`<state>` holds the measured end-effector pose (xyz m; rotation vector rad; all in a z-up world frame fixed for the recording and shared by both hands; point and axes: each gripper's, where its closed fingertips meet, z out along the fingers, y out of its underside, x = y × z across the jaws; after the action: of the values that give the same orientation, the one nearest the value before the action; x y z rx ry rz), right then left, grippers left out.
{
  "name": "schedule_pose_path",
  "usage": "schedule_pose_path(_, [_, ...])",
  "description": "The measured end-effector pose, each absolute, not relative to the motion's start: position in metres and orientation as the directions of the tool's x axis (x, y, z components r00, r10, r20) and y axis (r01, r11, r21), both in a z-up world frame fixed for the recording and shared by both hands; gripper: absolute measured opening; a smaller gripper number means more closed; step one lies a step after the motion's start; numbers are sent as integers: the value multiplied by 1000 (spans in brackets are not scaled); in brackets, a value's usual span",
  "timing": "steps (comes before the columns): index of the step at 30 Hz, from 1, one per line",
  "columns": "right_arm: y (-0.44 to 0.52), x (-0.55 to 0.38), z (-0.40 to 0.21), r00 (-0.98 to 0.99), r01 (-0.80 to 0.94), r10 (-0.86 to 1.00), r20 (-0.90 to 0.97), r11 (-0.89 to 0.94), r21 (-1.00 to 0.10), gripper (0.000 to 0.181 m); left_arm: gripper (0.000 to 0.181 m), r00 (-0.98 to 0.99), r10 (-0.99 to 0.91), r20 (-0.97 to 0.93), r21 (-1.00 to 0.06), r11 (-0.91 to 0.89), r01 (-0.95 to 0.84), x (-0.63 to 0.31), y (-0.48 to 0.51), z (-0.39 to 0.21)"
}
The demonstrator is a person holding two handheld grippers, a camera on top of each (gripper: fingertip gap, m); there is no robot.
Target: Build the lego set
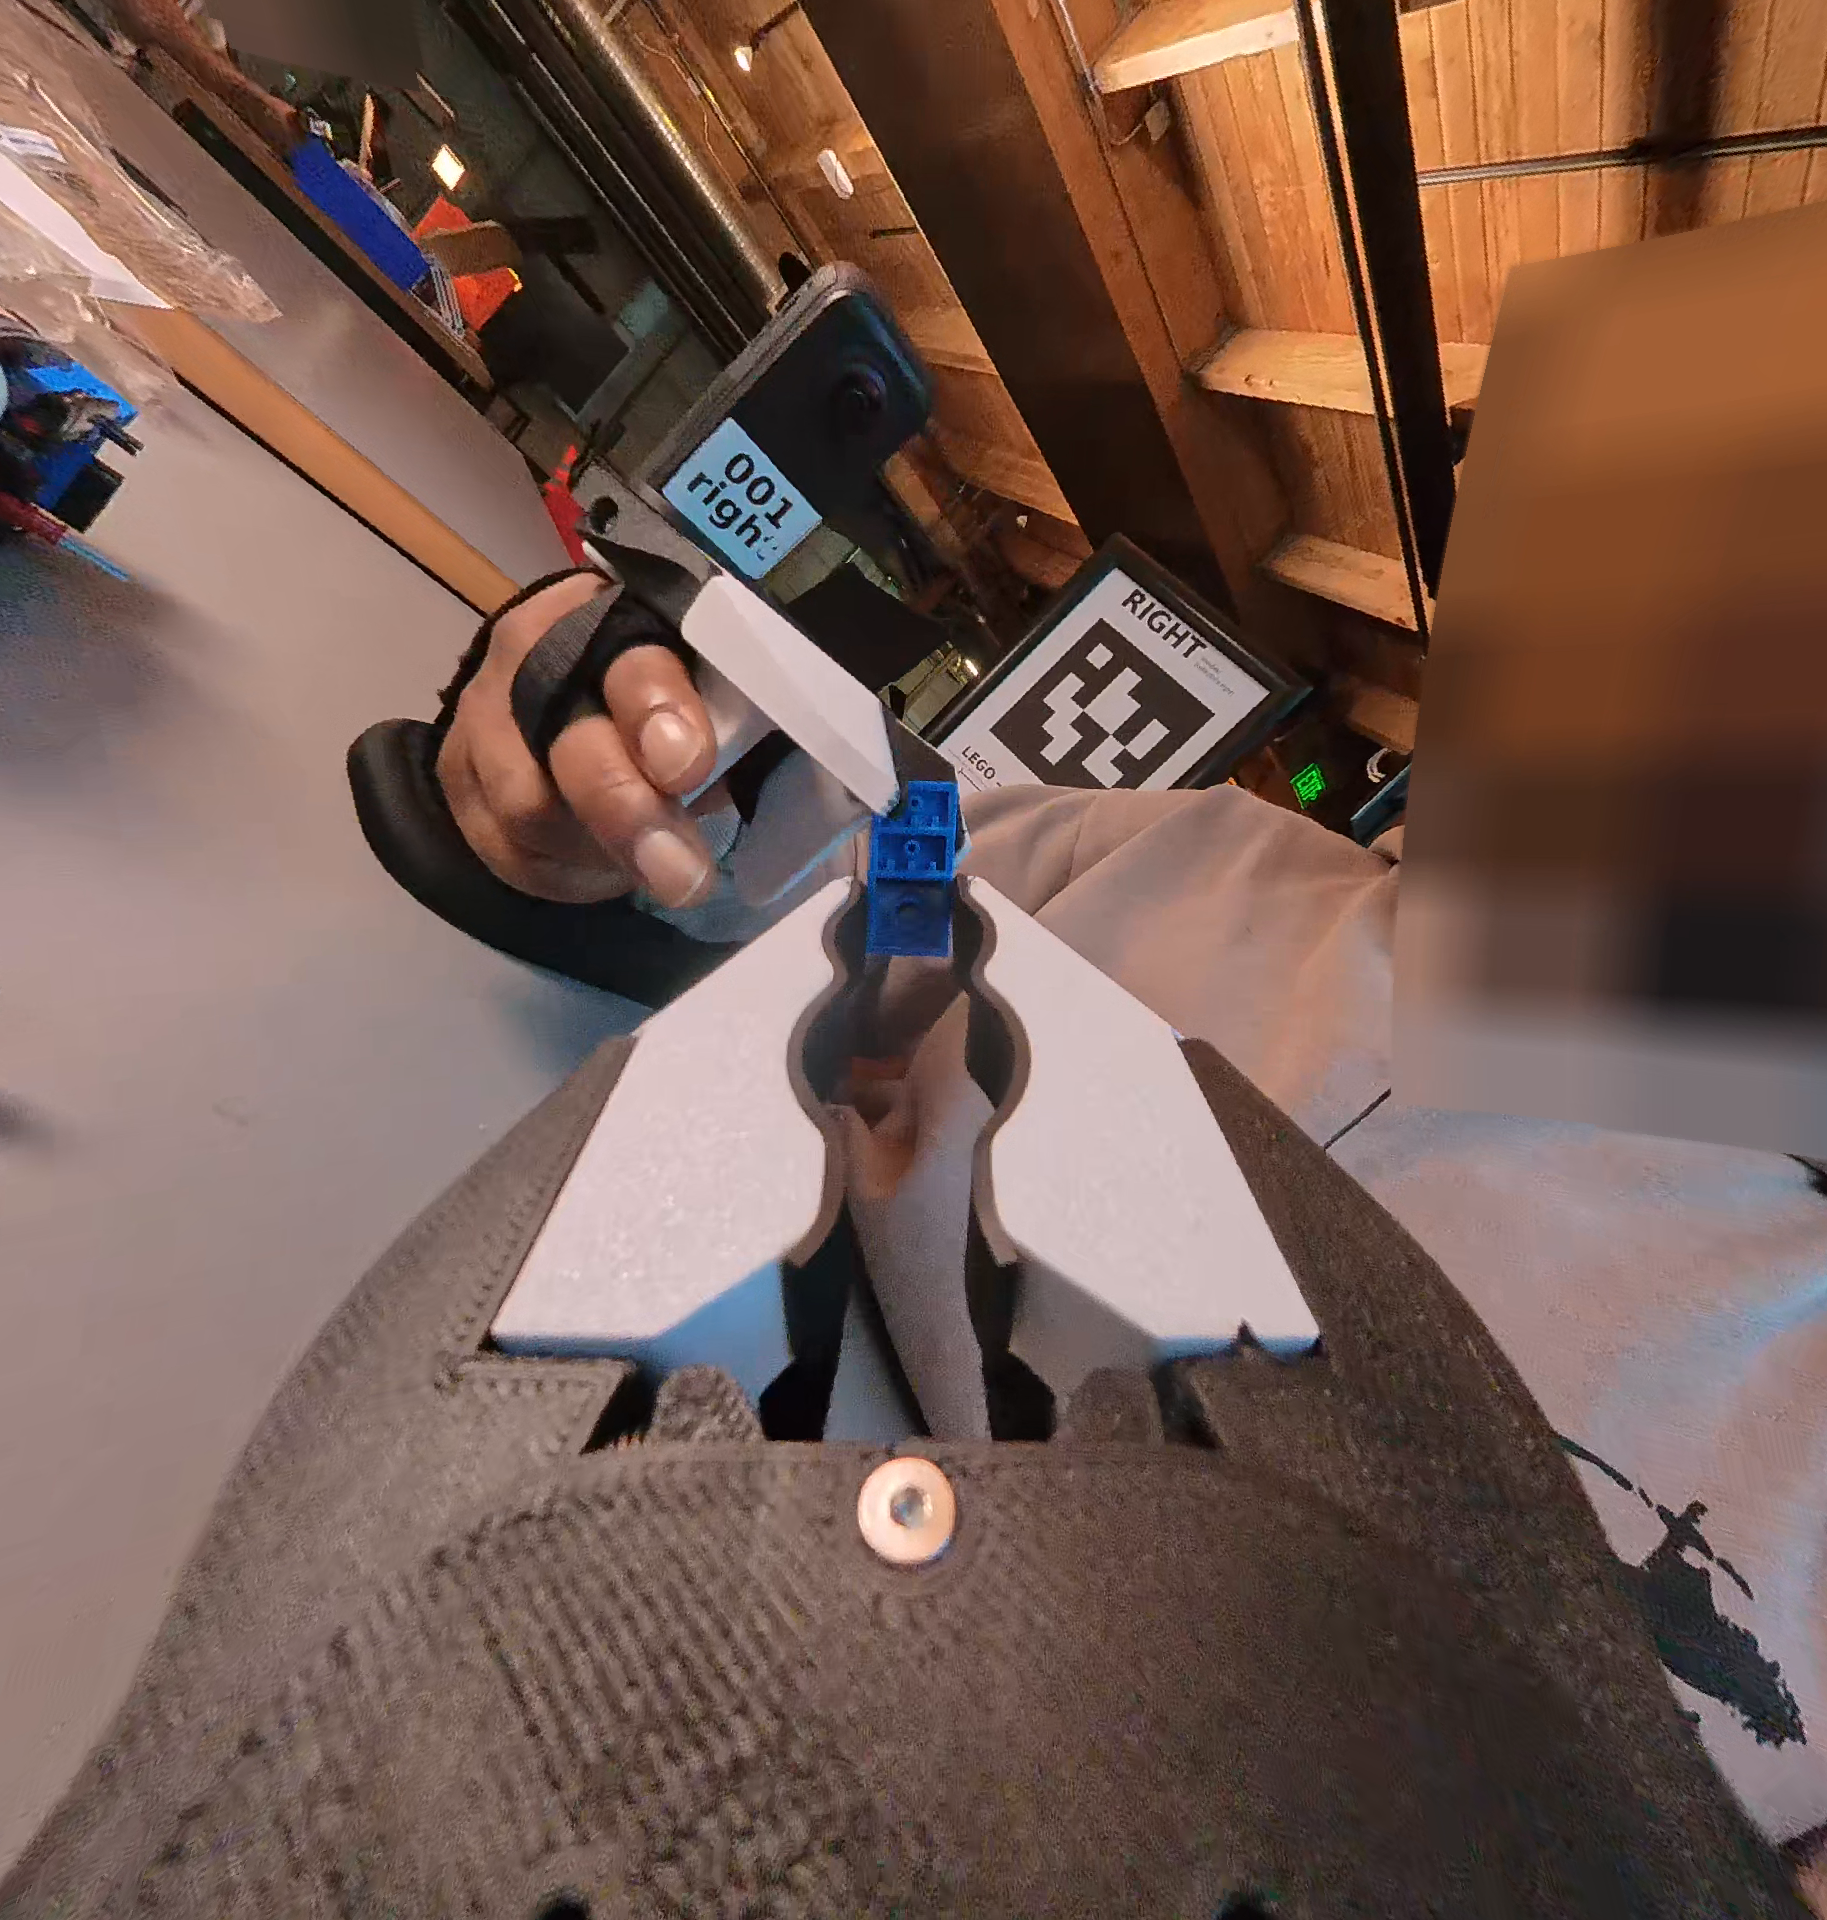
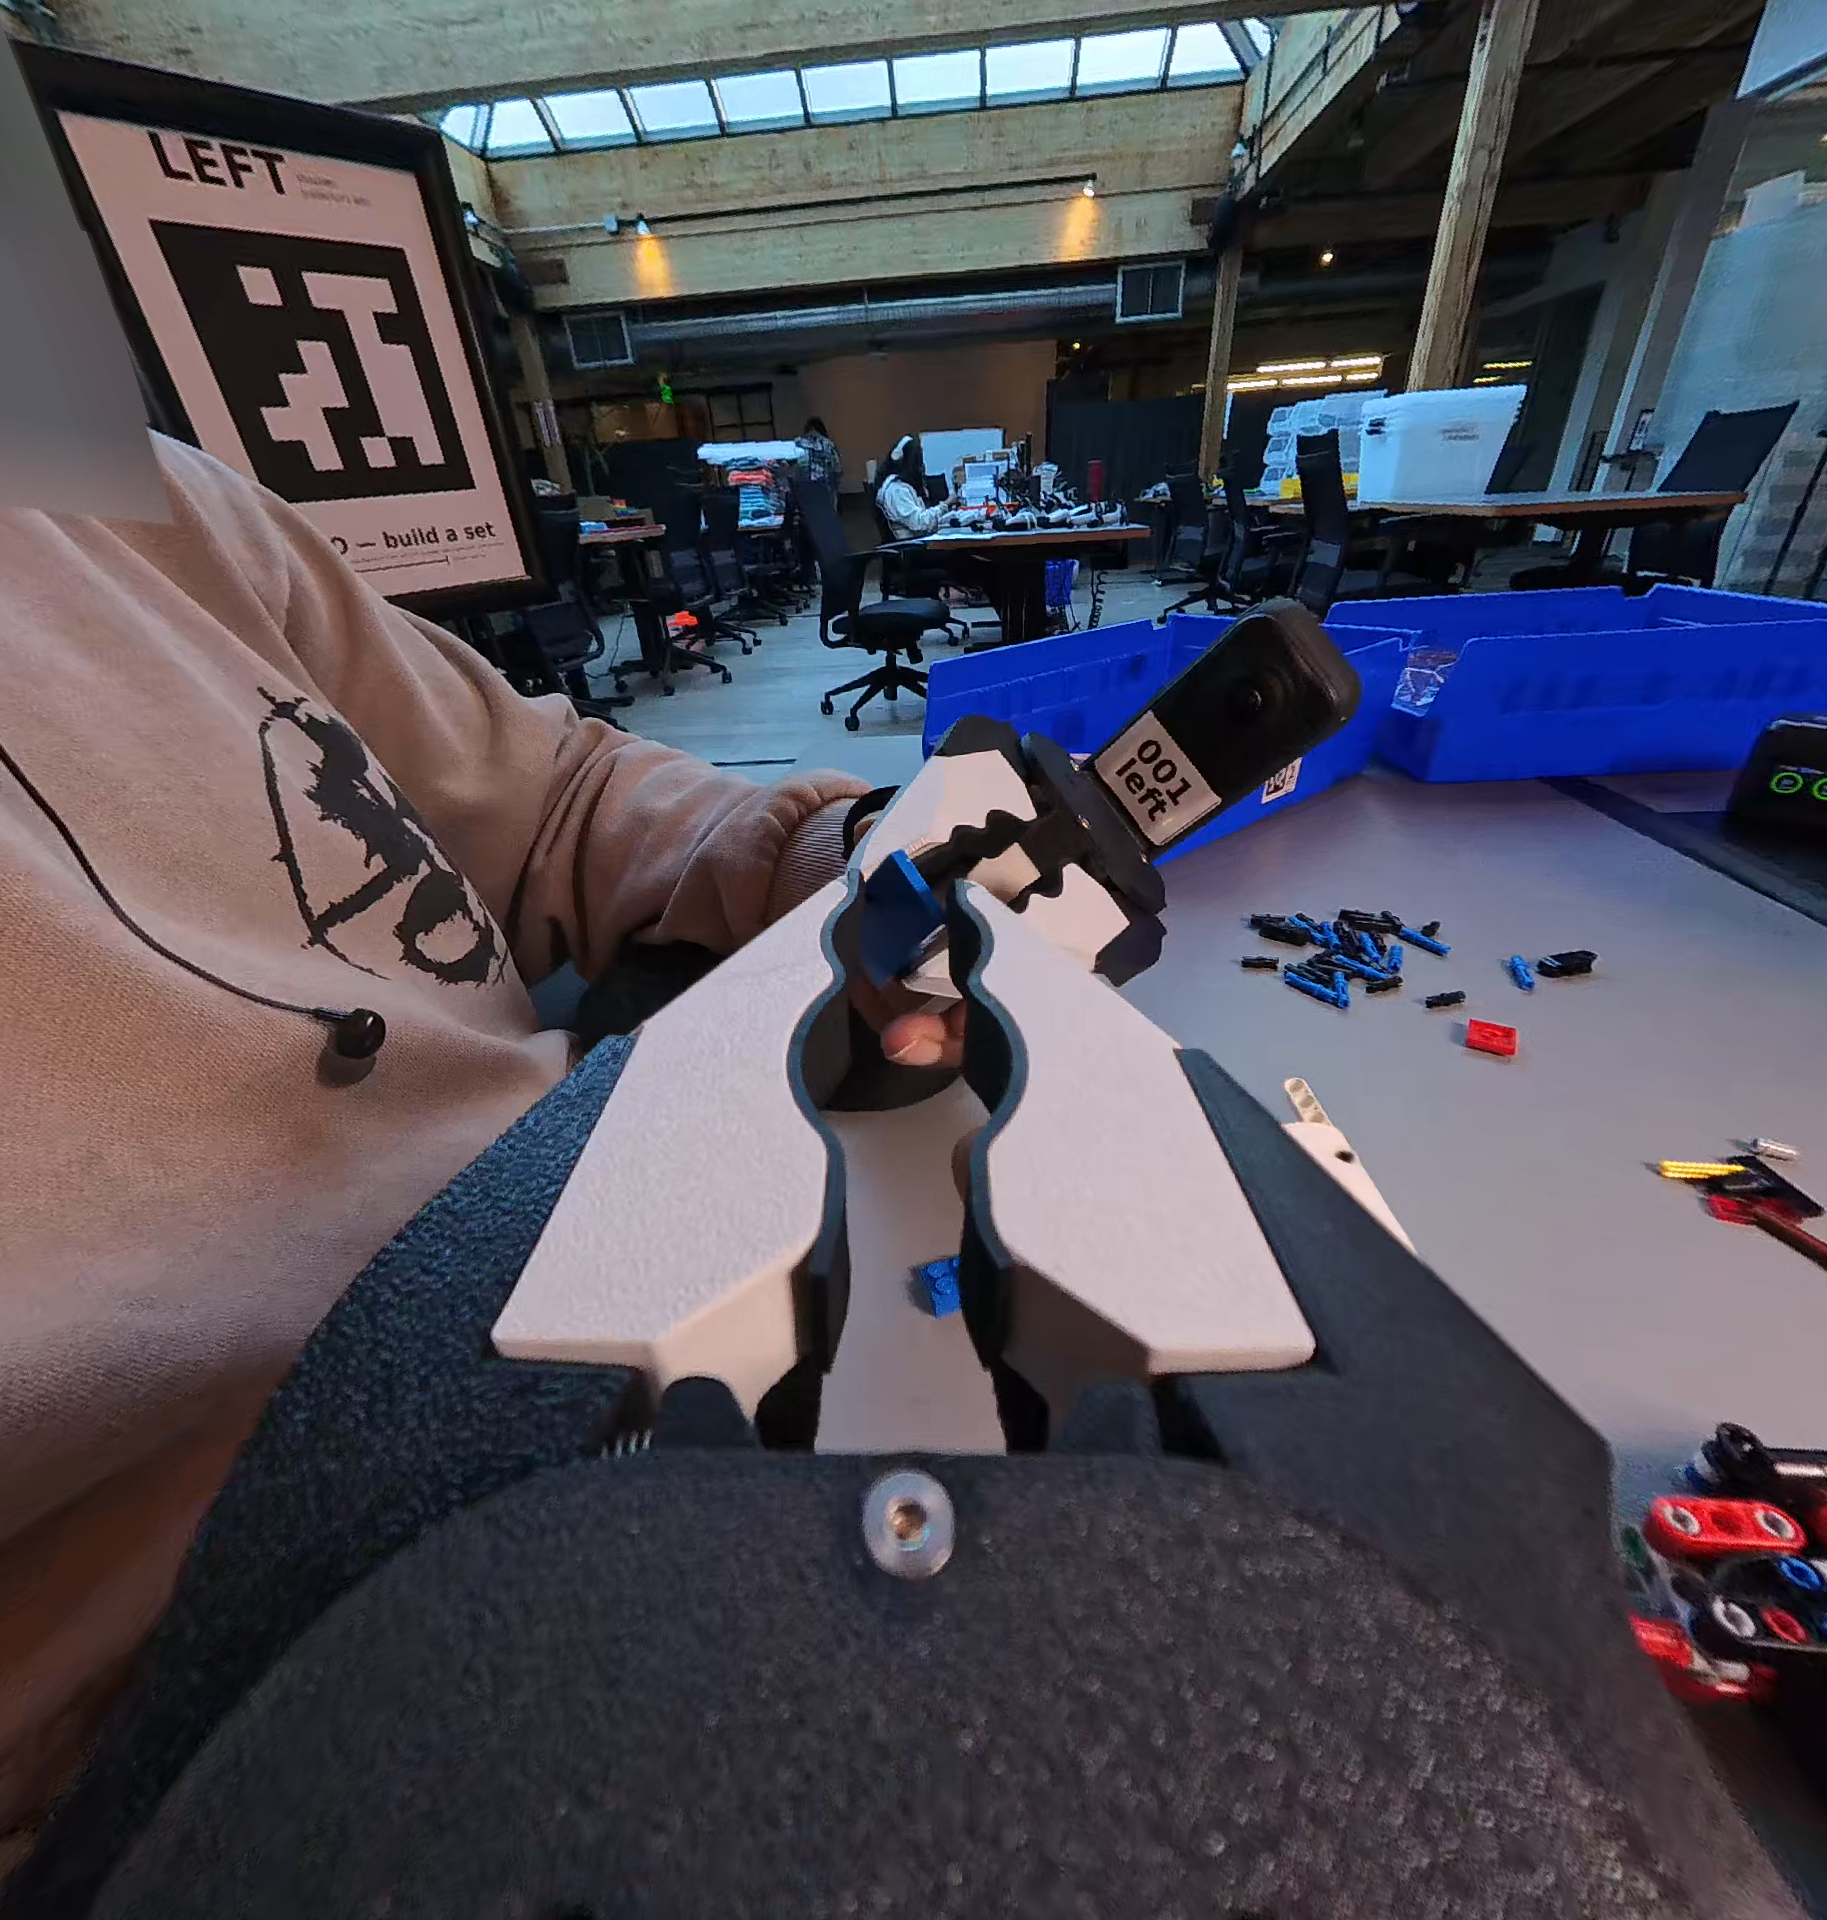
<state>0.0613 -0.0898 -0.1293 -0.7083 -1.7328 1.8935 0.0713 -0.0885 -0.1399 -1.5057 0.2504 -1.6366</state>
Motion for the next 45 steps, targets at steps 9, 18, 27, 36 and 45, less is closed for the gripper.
schedule_pose_path(9, [-88,64,-126,-778,55,613,-142,-159,-986,2,13,129,-713,689,-669,-557,492,64,-88,-132])
schedule_pose_path(18, [-43,26,-141,-507,329,572,-645,-563,-758,3,28,846,-531,40,-994,-111,-23,30,-57,-159])
schedule_pose_path(27, [-43,16,-164,-372,395,521,-768,-660,-639,2,15,879,-354,-321,-925,-82,-370,21,-48,-174])
schedule_pose_path(36, [-49,18,-167,-399,416,540,-741,-613,-672,3,14,881,-451,-140,-960,-156,-232,20,-54,-176])
schedule_pose_path(45, [-54,45,-202,-604,409,782,-156,135,-903,26,14,842,-492,221,-975,-123,184,-23,-73,-143])
